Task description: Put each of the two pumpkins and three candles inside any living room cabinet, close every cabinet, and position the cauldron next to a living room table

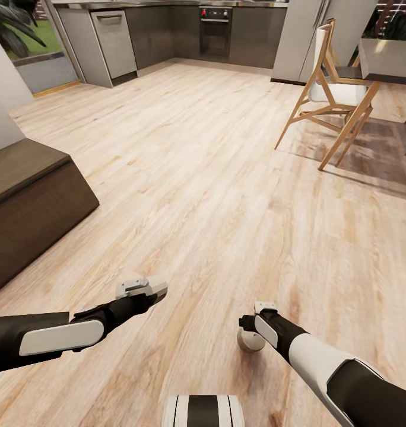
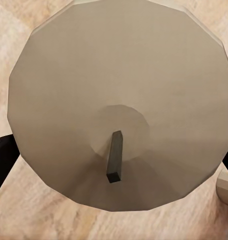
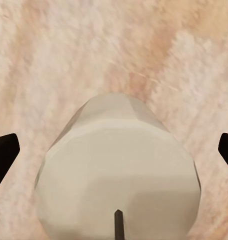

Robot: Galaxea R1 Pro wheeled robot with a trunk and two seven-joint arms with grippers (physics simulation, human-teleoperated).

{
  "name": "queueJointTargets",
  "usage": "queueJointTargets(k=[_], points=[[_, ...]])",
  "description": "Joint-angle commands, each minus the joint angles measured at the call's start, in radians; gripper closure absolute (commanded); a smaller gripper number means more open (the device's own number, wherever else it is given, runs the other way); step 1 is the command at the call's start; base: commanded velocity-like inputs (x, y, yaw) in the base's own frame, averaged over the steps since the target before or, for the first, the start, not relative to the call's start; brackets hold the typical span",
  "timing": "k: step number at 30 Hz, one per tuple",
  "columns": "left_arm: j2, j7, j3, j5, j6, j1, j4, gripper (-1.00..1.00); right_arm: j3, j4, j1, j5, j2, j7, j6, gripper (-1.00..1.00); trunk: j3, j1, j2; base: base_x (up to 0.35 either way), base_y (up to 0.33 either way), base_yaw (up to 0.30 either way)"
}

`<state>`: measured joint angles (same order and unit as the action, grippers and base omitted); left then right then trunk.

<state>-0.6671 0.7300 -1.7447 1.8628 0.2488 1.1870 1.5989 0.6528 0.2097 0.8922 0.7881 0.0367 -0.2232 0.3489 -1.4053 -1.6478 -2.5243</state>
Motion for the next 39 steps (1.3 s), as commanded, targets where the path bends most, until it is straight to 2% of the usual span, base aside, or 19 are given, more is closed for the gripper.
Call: queueJointTargets(k=[1, 30, 32, 34, 39], points=[[0.0, 0.002, -0.002, 0.005, 0.006, 0.002, 0.001, 1.0, 0.008, 0.002, 0.001, 0.01, -0.001, -0.007, 0.004, -1.0, -0.001, 0.0, 0.0, 0.0, 0.0, 0.0], [0.0, 0.0, -0.002, 0.006, 0.006, 0.002, 0.001, 1.0, 0.008, -0.013, 0.001, 0.012, 0.0, -0.007, 0.019, -1.0, -0.001, 0.0, 0.0, 0.0, 0.0, 0.0], [0.0, 0.0, -0.002, 0.013, 0.006, 0.002, 0.001, 1.0, 0.008, -0.013, 0.001, 0.013, 0.0, -0.006, 0.022, -1.0, -0.001, 0.0, 0.0, 0.0, 0.0, 0.0], [0.0, -0.002, -0.001, 0.039, 0.006, 0.002, 0.002, 1.0, 0.008, -0.013, 0.001, 0.013, 0.0, -0.006, 0.024, -1.0, -0.001, 0.0, 0.0, 0.0, 0.0, 0.0], [0.0, -0.003, -0.001, 0.045, 0.006, 0.002, 0.001, 1.0, 0.009, -0.013, 0.001, 0.013, 0.0, -0.005, 0.024, -1.0, -0.001, 0.0, 0.0, 0.0, 0.0, 0.0]])
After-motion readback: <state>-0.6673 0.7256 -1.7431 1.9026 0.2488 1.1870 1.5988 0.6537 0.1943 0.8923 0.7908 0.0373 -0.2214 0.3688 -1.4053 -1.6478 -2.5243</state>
